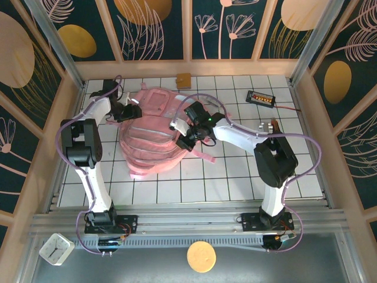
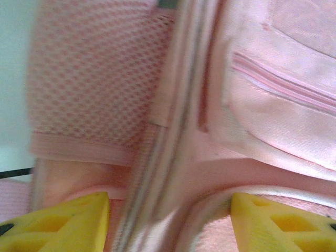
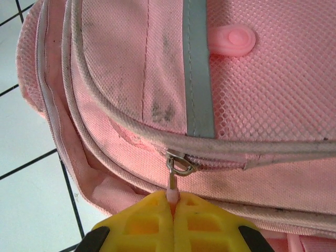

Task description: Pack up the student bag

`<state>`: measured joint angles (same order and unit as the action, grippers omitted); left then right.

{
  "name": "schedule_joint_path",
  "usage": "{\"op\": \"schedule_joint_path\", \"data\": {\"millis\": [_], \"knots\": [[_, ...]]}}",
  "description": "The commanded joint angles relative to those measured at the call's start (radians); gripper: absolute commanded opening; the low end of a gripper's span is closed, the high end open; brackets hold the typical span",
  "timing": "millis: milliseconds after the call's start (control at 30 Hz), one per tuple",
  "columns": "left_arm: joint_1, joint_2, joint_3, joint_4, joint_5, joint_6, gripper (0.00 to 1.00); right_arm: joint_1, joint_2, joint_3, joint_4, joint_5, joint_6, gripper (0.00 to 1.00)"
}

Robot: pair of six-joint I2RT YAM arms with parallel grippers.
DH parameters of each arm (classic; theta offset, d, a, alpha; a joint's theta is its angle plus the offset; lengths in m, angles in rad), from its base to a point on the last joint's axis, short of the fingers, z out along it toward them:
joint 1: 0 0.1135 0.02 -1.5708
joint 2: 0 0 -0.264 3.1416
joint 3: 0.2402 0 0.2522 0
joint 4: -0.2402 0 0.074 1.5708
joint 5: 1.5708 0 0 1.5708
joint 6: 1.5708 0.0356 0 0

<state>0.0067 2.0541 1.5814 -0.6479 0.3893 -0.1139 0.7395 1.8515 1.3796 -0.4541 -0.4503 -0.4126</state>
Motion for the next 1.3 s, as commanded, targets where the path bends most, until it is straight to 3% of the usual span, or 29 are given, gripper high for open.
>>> {"op": "schedule_joint_path", "data": {"millis": [0, 133, 167, 267, 533, 700, 833, 933, 1100, 1267], "knots": [[-0.037, -0.013, -0.057, -0.022, 0.098, 0.035, 0.6, 0.014, 0.021, 0.037, -0.017, -0.033, -0.012, 0.0], [-0.04, -0.037, -0.147, -0.005, 0.078, 0.03, 0.44, 0.014, 0.031, 0.045, -0.015, -0.024, -0.015, 0.0], [-0.04, -0.037, -0.166, -0.002, 0.075, 0.027, 0.36, 0.014, 0.033, 0.048, -0.015, -0.022, -0.014, 0.0], [-0.039, -0.042, -0.194, 0.015, 0.067, -0.004, 0.0, 0.013, 0.034, 0.048, -0.02, -0.015, -0.017, 0.0], [-0.015, -0.164, -0.247, 0.161, 0.082, -0.26, 0.0, 0.009, -0.018, 0.006, -0.07, 0.059, -0.046, 0.0], [-0.022, -0.305, -0.414, 0.413, 0.098, -0.583, 0.0, 0.039, -0.049, 0.009, -0.14, 0.114, -0.061, 0.0], [-0.035, -0.46, -0.601, 0.629, 0.056, -0.862, 0.0, 0.07, -0.041, 0.059, -0.18, 0.122, 0.024, 0.0], [-0.055, -0.546, -0.738, 0.734, 0.015, -0.999, 0.0, 0.102, -0.03, 0.104, -0.214, 0.119, 0.081, 0.0], [-0.056, -0.587, -0.732, 0.686, -0.042, -0.966, 0.0, 0.151, -0.069, 0.095, -0.237, 0.071, 0.061, 0.0], [-0.054, -0.591, -0.722, 0.704, -0.041, -0.985, 0.0, 0.175, -0.15, 0.016, -0.27, 0.038, -0.06, 0.0]]}}
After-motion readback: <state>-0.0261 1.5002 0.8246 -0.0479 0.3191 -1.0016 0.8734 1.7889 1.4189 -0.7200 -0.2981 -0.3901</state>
